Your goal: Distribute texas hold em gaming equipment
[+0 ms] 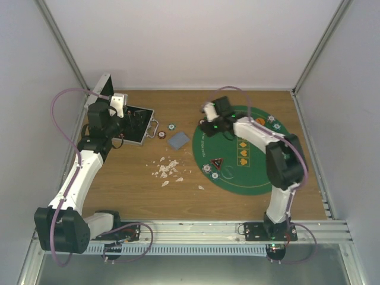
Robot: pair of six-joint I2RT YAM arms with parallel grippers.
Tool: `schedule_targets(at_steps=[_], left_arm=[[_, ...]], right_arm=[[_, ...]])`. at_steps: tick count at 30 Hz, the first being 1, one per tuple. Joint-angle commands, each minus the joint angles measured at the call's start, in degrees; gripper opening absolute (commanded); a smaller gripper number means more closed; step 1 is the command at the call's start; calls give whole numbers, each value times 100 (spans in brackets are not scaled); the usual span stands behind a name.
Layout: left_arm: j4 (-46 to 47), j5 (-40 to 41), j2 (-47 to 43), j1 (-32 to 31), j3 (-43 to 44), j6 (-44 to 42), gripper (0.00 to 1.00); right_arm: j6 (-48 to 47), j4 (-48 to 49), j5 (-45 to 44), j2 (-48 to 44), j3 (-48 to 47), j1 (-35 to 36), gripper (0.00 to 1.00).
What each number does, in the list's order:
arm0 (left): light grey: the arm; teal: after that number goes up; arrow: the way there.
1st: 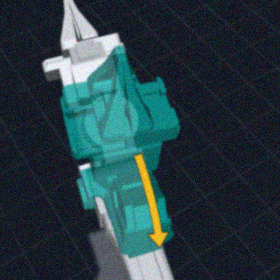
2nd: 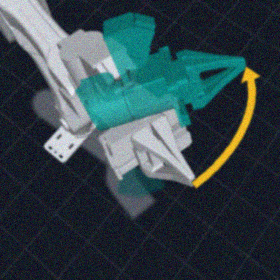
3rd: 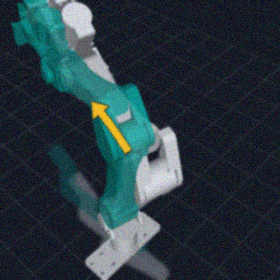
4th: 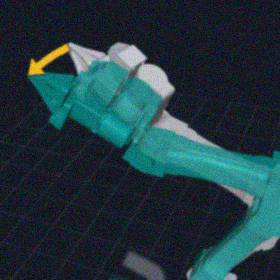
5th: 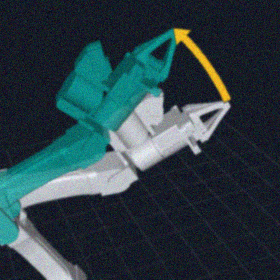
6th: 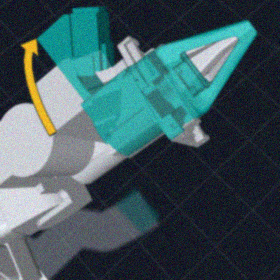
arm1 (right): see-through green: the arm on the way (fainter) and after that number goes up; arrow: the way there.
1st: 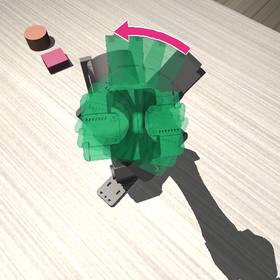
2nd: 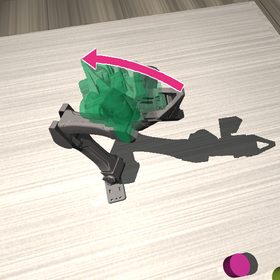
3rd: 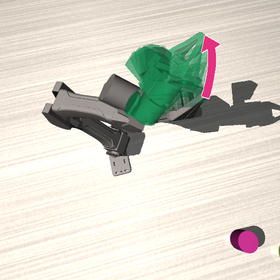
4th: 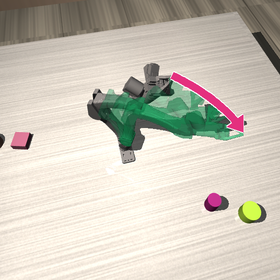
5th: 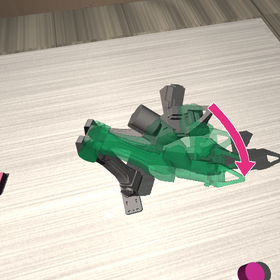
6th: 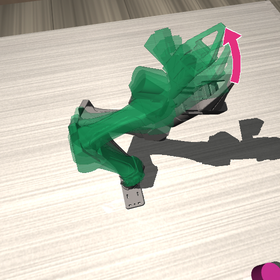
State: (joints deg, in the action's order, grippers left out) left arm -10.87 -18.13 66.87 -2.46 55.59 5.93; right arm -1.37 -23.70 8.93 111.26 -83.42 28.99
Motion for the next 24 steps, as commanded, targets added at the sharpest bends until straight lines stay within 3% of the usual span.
schedule_targets(at_steps=[1, 6, 14, 24], left_arm=[[297, 29, -40, 44, 4, 1, 99], [289, 92, -62, 44, -5, -26, 99], [278, 124, 0, 44, -7, -35, 99], [271, 86, 86, 44, 4, -27, 99]], right_arm=[[73, 235, -182, -922, 1002, -959, 42], [82, 245, -128, -1500, 1760, -2198, 42], [450, 482, -66, -1546, 2086, -3795, 41], [758, 749, 68, -1241, 2243, -4750, 42]])
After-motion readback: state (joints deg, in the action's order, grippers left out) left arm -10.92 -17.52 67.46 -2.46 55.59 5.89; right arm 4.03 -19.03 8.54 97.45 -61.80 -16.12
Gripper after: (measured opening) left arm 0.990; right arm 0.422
